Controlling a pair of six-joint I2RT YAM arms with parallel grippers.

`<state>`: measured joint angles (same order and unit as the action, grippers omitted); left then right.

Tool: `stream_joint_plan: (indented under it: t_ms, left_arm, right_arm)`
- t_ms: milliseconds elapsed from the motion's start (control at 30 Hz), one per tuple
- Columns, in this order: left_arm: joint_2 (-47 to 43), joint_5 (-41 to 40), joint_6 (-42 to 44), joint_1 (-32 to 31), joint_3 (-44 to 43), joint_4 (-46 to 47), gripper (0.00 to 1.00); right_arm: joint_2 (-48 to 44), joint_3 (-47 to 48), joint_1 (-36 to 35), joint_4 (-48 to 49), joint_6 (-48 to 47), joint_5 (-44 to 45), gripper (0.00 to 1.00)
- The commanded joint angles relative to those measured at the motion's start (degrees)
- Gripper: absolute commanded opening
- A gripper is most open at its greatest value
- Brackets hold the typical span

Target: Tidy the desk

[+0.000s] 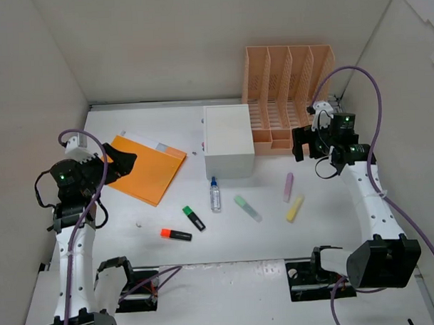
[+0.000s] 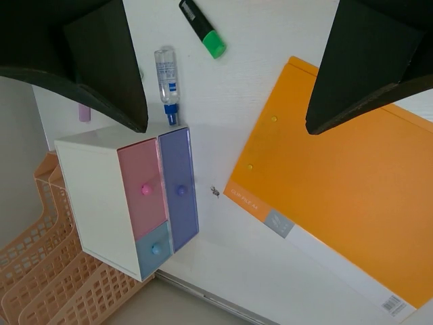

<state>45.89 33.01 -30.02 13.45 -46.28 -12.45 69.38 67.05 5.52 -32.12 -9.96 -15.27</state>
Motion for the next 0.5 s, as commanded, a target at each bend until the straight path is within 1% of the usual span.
stream_joint_plan:
  t_ms: [0, 167, 333, 433, 467]
  left_arm:
    - [-0.3, -1.0, -1.3, 0.0, -0.7, 2.0, 1.00]
    - [-0.3, -2.3, -2.4, 0.0, 0.5, 2.3, 1.00]
    - [-0.5, -3.9, -3.6, 0.0, 1.6, 3.1, 1.00]
    - [-0.6, -5.8, -4.0, 0.0, 2.2, 2.9, 0.99]
    - [-0.5, -6.3, -4.3, 0.0, 2.4, 3.0, 0.98]
  right_arm:
    - [0.2, 3.3, -1.4, 2.3, -0.9, -1.1, 0.98]
    - [0.2, 4.1, -2.3, 1.4, -4.4, -4.8, 0.98]
    - [0.8, 5.5, -4.1, -0.3, -10.9, -7.1, 0.98]
    - [2.2, 7.2, -6.5, -2.4, -14.5, -8.9, 0.98]
    - [2.3, 7.7, -9.1, -2.9, -16.0, -9.6, 0.98]
